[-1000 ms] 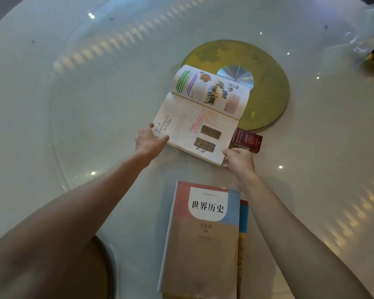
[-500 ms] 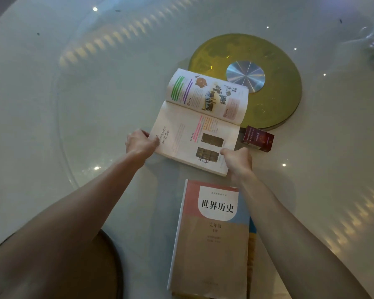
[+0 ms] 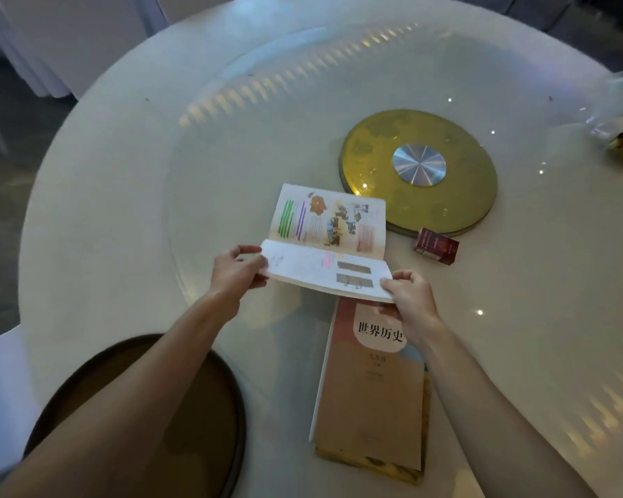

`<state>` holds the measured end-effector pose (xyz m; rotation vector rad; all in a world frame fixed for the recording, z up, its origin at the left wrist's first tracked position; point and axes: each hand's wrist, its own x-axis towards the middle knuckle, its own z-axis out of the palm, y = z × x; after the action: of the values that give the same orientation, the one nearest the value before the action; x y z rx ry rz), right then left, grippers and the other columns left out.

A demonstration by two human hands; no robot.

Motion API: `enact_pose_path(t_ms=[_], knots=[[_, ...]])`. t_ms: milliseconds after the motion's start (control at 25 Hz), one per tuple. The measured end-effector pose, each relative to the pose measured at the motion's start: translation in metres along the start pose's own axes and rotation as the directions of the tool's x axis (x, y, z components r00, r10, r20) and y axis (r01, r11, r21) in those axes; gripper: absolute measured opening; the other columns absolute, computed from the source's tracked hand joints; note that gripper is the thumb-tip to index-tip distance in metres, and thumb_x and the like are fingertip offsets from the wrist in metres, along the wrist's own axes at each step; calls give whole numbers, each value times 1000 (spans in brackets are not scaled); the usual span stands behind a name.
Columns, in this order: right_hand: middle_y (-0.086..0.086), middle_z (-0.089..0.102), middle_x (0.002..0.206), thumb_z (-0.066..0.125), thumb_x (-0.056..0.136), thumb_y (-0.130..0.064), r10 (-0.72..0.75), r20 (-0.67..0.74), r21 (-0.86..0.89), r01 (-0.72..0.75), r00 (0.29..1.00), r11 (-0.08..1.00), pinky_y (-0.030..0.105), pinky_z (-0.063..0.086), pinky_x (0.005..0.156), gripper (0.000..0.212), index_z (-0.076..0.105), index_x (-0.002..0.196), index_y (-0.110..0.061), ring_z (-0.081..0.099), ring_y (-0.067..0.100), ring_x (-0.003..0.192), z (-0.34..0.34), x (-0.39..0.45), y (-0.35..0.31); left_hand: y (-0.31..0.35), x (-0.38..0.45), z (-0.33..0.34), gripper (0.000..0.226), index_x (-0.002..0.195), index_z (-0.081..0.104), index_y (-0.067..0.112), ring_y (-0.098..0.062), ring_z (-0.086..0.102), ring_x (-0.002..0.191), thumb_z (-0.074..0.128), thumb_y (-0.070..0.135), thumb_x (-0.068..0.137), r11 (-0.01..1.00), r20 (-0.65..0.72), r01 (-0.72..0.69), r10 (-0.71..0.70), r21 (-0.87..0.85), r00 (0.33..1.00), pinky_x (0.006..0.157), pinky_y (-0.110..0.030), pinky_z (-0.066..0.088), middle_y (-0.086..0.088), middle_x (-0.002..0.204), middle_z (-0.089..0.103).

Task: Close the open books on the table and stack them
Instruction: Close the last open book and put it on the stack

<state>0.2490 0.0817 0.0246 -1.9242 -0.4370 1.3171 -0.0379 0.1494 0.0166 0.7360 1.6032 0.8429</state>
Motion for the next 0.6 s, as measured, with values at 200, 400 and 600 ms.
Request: enact_pose_path(t_ms=[200, 400, 600], knots=[[17, 73, 95, 67, 95, -6, -18, 58, 58, 15, 998, 998, 28, 57, 49, 14, 68, 108, -6, 69, 19, 54, 0, -34, 11, -19, -32, -34, 12, 93, 73, 4, -11, 68, 52, 71, 11, 83, 992, -26, 50, -54, -119, 998, 49, -21, 54, -4, 64, 74], [25, 79, 111, 57, 100, -26, -30, 228, 262, -32, 973, 965, 43, 62, 79, 27, 72, 106, -4, 75, 34, 88, 14, -30, -4, -11, -27, -41, 18, 101, 71, 8, -23, 76, 76, 68, 22, 90, 954, 18, 54, -51, -294, 999, 63, -28, 61, -9, 81, 79], [8, 78, 116, 43, 106, -47, -52, 291, 144, 10, 955, 990, 39, 56, 79, 47, 69, 126, -13, 73, 26, 98, 37, 4, -21, -15, -8, -22, 16, 100, 64, 12, -26, 72, 83, 64, 26, 94, 935, 44, 148, -142, -321, 989, 76, -36, 62, -11, 96, 70]])
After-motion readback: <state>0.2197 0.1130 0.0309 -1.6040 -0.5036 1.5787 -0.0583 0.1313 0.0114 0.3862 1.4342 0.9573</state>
